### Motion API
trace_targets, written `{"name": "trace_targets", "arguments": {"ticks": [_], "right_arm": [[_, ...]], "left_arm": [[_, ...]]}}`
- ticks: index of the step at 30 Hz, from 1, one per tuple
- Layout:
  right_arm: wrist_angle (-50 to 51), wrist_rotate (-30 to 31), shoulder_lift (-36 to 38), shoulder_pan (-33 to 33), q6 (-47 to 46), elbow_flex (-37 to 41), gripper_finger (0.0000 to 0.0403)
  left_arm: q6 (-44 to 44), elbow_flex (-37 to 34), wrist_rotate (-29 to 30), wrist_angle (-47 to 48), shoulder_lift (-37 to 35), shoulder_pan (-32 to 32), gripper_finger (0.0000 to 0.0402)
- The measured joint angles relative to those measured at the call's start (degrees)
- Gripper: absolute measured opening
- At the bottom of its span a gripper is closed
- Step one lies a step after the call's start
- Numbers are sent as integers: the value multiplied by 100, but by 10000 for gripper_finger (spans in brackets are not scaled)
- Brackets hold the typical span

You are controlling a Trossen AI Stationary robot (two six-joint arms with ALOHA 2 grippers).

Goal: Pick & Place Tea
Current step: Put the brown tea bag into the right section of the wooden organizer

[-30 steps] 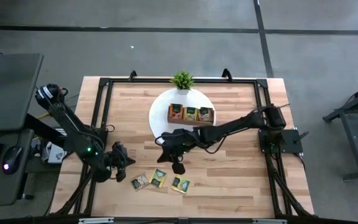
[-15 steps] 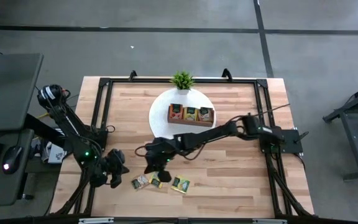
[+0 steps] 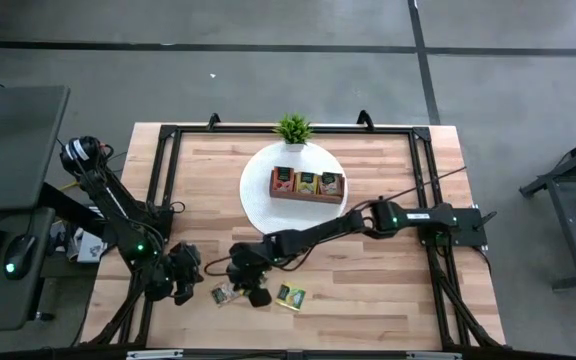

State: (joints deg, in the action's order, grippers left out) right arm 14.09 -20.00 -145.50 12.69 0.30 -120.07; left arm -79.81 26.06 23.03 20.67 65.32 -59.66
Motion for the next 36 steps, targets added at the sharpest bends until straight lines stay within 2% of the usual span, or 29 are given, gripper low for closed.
{"name": "trace_targets", "arguments": {"ticks": [24, 32, 36], "right_arm": [[-460, 762, -302, 98, -25, -5, 0], [-349, 966, -429, 109, -333, -16, 0], [-124, 1248, -430, 115, -825, -24, 0]], "left_arm": [[0, 0, 51, 4, 19, 0, 0], [0, 0, 54, 4, 19, 0, 0], [-4, 0, 111, -9, 19, 0, 0]]}}
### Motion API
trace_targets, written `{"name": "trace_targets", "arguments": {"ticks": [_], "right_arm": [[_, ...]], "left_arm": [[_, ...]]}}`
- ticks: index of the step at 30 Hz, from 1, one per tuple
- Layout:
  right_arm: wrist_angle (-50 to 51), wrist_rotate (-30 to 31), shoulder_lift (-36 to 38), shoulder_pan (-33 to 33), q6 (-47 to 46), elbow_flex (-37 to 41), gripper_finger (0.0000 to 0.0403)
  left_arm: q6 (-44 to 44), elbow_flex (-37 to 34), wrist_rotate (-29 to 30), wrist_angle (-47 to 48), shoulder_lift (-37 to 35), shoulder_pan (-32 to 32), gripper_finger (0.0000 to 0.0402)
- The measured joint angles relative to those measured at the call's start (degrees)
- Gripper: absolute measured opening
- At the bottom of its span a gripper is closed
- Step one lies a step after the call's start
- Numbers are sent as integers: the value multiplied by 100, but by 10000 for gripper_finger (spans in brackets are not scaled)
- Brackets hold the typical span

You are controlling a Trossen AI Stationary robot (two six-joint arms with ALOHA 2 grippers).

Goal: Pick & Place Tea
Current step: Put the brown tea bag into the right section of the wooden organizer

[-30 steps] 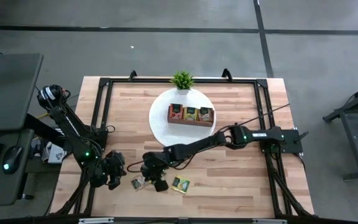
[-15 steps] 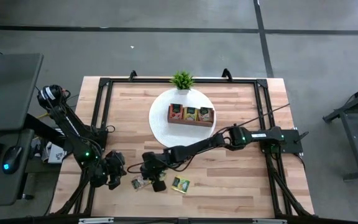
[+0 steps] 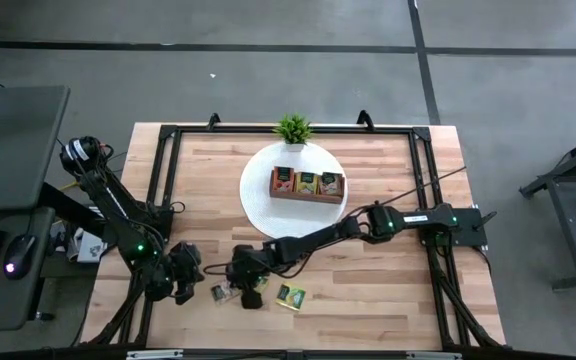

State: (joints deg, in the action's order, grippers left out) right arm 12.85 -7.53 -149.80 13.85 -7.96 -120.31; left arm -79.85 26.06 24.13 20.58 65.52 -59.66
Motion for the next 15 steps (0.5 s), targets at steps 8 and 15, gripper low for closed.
{"name": "trace_targets", "arguments": {"ticks": [8, 15], "right_arm": [[381, 140, 13, -178, -1006, -7, 0], [512, 330, 12, -327, -1464, -1, 0]], "left_arm": [[-390, 0, 564, -67, 0, 4, 0], [-1289, 0, 812, -33, 0, 4, 10]]}}
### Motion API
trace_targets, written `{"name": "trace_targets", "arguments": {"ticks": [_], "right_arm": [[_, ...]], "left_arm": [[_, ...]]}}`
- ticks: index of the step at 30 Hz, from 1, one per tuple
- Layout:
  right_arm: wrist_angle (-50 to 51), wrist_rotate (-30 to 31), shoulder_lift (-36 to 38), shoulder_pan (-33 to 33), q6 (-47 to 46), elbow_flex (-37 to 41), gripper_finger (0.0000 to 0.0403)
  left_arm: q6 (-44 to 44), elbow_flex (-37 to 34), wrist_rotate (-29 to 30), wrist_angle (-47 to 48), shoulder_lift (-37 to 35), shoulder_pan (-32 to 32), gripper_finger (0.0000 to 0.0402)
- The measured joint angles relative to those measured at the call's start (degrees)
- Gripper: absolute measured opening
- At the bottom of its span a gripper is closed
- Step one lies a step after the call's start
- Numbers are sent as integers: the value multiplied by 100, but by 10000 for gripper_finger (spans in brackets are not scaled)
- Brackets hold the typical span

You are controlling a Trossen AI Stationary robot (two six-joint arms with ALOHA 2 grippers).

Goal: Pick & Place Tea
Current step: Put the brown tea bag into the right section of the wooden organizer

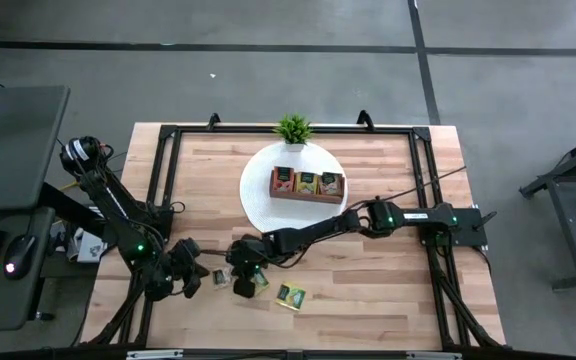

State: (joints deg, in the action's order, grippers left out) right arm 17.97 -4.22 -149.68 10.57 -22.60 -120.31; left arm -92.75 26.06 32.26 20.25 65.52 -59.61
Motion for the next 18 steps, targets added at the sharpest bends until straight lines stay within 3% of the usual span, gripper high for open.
{"name": "trace_targets", "arguments": {"ticks": [4, 13, 18], "right_arm": [[65, 152, -1, -59, -54, 2, 0], [374, 329, 10, -97, -99, 6, 0], [598, 414, 19, -102, -141, 7, 0]], "left_arm": [[-308, 0, 232, -2, 0, 58, 46], [-533, 1, -368, 85, 237, 707, 152], [-573, 0, -796, 2, 471, 1111, 190]]}}
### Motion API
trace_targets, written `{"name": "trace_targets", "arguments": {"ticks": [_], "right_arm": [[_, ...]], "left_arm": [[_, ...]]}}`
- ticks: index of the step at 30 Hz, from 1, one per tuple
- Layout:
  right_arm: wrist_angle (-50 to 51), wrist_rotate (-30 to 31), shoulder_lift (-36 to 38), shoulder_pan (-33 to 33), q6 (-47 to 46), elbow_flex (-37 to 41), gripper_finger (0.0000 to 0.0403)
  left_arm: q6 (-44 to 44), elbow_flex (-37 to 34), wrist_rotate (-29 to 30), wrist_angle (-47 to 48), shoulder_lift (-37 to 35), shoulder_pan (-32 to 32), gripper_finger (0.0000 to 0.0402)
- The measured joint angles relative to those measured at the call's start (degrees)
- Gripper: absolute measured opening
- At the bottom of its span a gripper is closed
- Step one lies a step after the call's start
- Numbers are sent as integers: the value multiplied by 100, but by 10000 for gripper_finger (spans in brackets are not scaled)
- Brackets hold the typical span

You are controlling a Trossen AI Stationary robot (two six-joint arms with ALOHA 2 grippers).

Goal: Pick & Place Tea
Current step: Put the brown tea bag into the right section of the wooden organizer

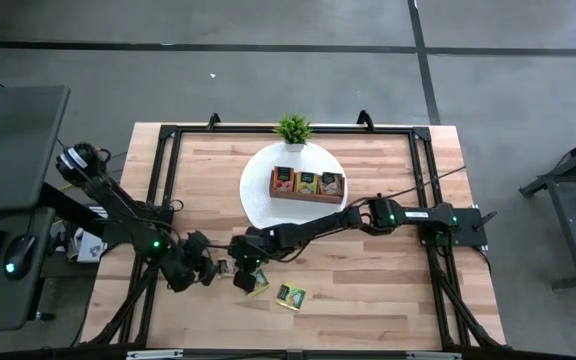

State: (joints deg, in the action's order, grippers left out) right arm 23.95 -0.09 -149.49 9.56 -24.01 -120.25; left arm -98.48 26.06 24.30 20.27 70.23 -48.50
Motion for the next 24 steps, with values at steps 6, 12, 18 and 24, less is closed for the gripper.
{"name": "trace_targets", "arguments": {"ticks": [6, 12, 18, 24], "right_arm": [[26, -67, 0, -40, 0, 0, 0], [28, -110, 0, -52, 0, 0, 0], [-7, -180, 0, -66, 33, 4, 0], [-223, -327, -9, -107, 42, 13, 0]], "left_arm": [[-64, 29, -530, -13, 324, 342, 202], [-79, 33, -645, -13, 396, 505, 202], [-74, 22, -653, -51, 409, 559, 202], [-57, 15, -628, -133, 437, 654, 202]]}}
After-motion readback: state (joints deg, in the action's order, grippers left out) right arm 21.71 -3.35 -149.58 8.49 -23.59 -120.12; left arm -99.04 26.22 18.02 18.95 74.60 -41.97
